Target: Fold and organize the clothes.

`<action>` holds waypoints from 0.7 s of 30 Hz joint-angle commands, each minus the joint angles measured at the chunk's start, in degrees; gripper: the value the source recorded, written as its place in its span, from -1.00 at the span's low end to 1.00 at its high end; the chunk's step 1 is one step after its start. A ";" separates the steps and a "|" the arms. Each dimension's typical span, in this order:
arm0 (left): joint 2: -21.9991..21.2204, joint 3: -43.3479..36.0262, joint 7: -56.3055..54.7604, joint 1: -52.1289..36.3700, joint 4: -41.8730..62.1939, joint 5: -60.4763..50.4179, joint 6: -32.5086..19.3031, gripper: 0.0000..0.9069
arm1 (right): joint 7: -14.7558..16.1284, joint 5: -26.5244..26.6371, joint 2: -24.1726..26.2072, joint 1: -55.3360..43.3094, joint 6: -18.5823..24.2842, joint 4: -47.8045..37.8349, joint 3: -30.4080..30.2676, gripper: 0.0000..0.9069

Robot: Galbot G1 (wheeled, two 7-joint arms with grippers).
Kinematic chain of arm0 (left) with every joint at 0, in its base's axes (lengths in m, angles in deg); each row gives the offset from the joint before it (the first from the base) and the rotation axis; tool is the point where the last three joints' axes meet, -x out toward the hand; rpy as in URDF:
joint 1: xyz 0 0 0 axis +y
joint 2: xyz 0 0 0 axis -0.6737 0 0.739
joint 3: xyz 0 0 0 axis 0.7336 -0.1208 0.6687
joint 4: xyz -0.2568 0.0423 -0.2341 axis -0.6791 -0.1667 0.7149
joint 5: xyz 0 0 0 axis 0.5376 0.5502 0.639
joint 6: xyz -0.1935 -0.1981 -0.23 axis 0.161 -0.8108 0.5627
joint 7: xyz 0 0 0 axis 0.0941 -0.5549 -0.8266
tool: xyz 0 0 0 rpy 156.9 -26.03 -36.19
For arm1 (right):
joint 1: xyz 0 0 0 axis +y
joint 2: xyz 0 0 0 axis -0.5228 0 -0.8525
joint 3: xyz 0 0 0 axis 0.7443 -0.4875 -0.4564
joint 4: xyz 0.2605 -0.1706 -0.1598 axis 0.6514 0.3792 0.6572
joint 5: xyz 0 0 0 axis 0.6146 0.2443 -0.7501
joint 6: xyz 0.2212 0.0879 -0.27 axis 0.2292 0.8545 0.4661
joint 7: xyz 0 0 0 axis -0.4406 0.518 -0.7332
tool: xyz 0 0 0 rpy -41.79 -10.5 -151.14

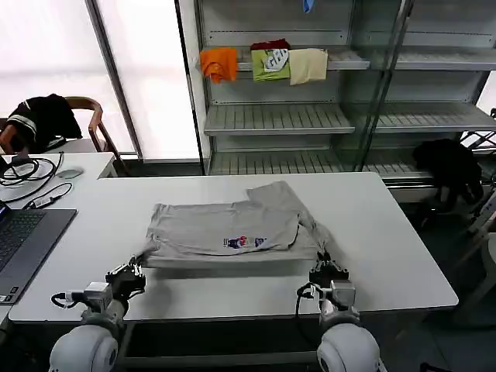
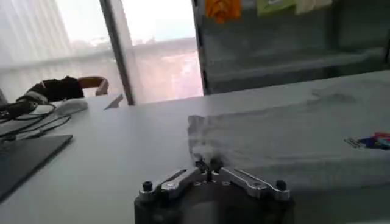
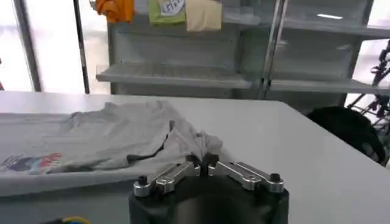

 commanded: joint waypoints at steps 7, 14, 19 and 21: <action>-1.13 1.18 0.39 9.08 -1.37 -0.52 -1.99 -0.96 | -0.27 -2.21 0.64 11.01 1.75 3.95 0.10 -0.96; -1.99 0.58 0.27 9.67 -0.62 -2.24 -1.90 1.00 | -0.04 -2.92 0.96 12.14 2.40 3.49 -0.16 1.00; -2.44 0.68 -0.03 10.35 -1.55 -2.50 -1.88 1.00 | 0.11 -4.11 1.00 12.52 3.65 2.66 -0.42 1.00; -2.57 0.62 -0.01 10.94 -2.93 -2.55 -1.89 1.00 | 0.12 -4.10 0.95 12.51 4.06 2.60 -0.36 1.00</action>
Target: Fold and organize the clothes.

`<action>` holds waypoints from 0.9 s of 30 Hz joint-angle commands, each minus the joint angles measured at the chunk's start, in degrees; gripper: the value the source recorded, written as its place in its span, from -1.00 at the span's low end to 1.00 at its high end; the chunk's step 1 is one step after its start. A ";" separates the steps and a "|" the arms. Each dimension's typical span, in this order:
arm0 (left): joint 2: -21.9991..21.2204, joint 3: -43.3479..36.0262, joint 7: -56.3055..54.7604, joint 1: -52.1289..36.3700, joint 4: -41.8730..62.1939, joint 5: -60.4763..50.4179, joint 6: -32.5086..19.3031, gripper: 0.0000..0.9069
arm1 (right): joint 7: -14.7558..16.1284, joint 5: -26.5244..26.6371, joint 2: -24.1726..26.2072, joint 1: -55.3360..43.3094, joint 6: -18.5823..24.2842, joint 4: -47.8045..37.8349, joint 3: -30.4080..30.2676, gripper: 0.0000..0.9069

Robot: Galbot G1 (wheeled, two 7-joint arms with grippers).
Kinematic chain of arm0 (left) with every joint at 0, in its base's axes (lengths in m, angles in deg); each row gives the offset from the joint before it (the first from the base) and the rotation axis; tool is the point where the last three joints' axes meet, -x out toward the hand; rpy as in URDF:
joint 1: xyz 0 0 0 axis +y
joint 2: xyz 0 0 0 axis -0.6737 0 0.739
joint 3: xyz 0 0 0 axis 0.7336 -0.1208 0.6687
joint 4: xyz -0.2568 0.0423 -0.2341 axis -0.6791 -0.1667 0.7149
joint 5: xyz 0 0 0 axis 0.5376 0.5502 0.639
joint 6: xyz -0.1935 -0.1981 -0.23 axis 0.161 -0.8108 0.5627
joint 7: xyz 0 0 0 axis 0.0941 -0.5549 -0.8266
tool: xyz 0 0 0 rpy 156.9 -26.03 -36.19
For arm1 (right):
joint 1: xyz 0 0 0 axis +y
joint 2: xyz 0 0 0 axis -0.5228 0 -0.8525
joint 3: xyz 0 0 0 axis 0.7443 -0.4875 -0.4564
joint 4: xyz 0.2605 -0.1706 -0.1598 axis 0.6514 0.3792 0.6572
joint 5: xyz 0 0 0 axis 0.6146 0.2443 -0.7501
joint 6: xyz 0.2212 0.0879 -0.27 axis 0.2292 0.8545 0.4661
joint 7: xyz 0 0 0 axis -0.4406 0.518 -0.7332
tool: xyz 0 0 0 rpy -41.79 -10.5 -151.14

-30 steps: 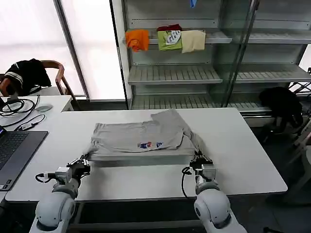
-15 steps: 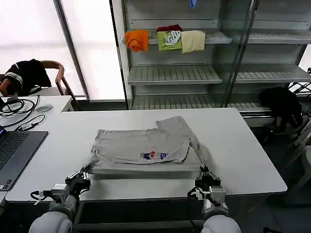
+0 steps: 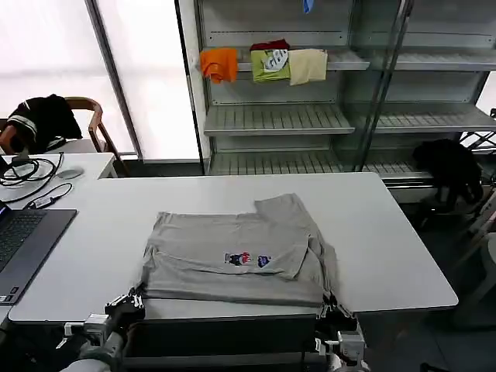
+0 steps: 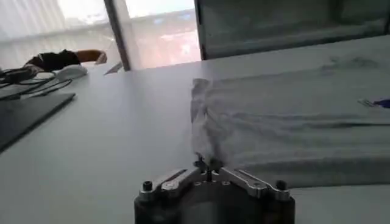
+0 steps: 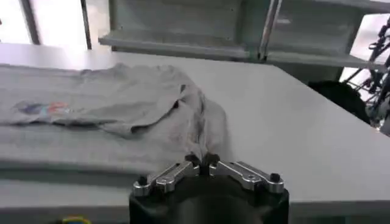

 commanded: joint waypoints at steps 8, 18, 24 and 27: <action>-1.18 -0.68 -0.12 4.34 -7.99 -0.89 0.83 1.00 | -0.02 0.21 0.36 2.46 0.84 2.64 0.97 1.00; -0.38 1.81 -0.29 4.19 -9.44 -0.68 1.45 1.00 | 0.38 3.29 1.50 1.49 0.00 5.76 4.87 1.00; 0.23 2.63 -0.90 2.95 -8.77 -0.69 1.35 1.00 | 0.98 4.73 2.59 0.01 -0.55 6.26 6.15 1.00; 0.46 2.58 -1.49 1.23 -9.91 -0.42 1.88 1.00 | 1.52 6.46 3.01 -2.45 -1.63 6.70 7.81 1.00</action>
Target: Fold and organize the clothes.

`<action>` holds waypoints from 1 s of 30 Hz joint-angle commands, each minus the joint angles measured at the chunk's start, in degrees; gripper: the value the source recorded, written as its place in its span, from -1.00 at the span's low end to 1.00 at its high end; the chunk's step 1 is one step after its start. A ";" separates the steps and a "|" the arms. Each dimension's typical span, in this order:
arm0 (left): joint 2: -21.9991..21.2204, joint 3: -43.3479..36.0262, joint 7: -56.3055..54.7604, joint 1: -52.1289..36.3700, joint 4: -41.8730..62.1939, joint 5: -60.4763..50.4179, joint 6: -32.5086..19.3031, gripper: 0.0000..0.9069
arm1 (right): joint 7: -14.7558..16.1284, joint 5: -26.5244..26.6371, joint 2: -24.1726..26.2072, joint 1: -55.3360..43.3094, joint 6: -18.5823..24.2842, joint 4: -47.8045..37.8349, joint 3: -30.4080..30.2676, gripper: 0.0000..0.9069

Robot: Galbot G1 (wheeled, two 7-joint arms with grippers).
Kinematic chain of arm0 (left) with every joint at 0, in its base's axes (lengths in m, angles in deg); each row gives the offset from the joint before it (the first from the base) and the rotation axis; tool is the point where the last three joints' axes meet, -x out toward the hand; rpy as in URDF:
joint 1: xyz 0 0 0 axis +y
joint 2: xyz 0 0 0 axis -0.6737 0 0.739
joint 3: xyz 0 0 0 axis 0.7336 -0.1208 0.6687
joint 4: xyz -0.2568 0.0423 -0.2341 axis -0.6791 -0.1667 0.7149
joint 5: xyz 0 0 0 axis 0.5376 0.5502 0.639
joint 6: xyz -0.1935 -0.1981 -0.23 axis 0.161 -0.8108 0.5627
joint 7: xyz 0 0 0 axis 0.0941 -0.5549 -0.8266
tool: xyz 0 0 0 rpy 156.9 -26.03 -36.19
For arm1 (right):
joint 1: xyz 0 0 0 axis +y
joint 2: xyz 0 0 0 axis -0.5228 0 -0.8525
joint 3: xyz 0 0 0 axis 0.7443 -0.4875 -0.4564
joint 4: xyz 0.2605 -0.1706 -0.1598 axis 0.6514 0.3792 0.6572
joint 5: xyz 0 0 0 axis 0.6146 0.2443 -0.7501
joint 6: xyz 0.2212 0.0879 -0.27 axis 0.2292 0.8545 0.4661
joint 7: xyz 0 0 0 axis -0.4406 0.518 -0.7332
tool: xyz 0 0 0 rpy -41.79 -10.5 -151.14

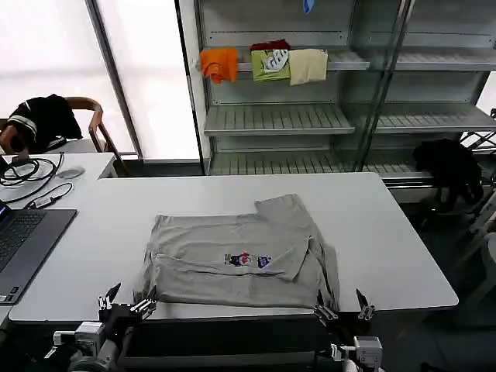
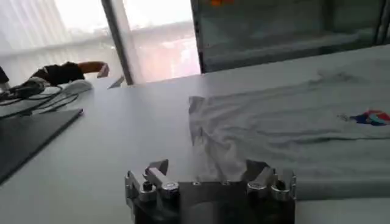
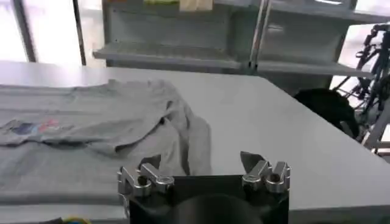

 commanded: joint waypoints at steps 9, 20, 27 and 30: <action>6.21 -1.10 -0.33 -12.93 -3.20 3.53 1.77 1.00 | 4.53 7.29 2.35 -17.84 -2.71 -2.68 6.43 1.00; 15.36 -5.37 4.23 -28.16 10.05 11.39 1.51 1.00 | 8.44 7.67 4.83 -39.32 -2.66 -17.79 0.58 1.00; 15.91 -9.62 5.60 -38.50 20.53 13.70 1.67 1.00 | 9.39 7.77 2.97 -50.41 -2.67 -31.20 -3.89 1.00; 15.35 -11.60 5.89 -41.58 24.36 13.52 1.72 1.00 | 10.29 7.66 2.16 -54.83 -2.68 -37.25 -5.45 1.00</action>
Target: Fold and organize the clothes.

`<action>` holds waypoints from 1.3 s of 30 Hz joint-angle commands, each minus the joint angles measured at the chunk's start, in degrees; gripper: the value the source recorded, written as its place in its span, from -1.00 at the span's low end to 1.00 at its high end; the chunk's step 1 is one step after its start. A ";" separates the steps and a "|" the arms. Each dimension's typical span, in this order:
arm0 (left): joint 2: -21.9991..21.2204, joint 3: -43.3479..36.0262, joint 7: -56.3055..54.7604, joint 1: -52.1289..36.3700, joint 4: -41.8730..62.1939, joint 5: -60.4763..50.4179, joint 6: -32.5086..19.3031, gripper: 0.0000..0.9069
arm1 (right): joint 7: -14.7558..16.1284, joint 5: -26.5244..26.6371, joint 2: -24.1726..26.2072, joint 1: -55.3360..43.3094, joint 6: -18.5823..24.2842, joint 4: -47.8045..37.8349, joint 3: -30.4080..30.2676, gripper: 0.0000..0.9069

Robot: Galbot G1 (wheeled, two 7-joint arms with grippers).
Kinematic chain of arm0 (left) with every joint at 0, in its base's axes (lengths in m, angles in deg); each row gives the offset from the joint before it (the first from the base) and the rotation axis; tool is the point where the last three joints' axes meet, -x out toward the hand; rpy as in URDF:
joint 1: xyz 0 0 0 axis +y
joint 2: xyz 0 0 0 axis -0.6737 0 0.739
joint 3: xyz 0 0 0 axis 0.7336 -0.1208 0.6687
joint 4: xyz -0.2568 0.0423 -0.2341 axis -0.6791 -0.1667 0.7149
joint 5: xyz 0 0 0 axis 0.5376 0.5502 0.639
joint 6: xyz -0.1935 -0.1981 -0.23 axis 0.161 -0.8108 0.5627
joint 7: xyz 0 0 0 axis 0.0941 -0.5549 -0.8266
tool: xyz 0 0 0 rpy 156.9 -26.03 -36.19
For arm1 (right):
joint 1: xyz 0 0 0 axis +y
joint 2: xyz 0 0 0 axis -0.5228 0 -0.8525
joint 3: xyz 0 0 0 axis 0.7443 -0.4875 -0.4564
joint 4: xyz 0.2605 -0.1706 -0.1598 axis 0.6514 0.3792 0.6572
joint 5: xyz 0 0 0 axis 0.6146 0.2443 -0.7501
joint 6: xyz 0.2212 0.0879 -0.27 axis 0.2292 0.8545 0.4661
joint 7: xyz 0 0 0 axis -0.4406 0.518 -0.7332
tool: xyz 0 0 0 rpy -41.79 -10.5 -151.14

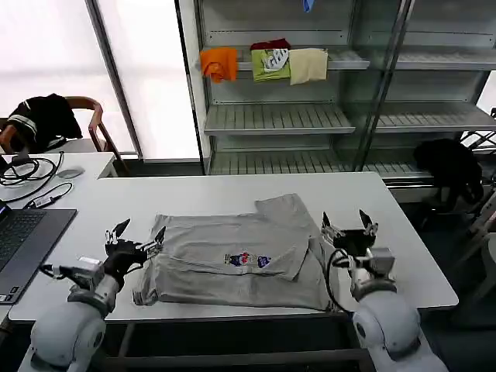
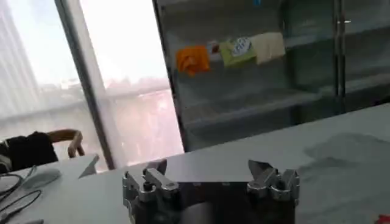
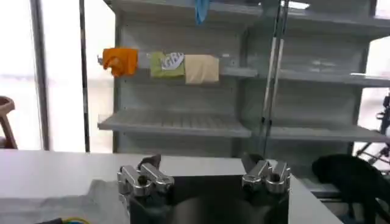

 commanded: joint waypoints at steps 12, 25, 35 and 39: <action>0.76 -11.58 5.71 -26.64 31.37 1.85 0.31 1.00 | 4.51 -1.34 -7.01 -27.71 0.49 -36.98 -6.16 1.00; -3.81 -14.13 6.53 -31.42 41.61 -3.82 0.38 1.00 | 7.89 -1.22 -13.64 -33.99 1.94 -56.30 -5.87 1.00; -4.50 -13.05 6.98 -30.00 43.46 -4.93 0.32 1.00 | 8.45 -2.41 -15.19 -32.74 3.40 -59.32 -6.16 1.00; -4.73 -12.93 6.92 -29.67 43.25 -5.16 0.34 1.00 | 8.24 -2.42 -15.31 -32.55 3.15 -59.41 -6.05 1.00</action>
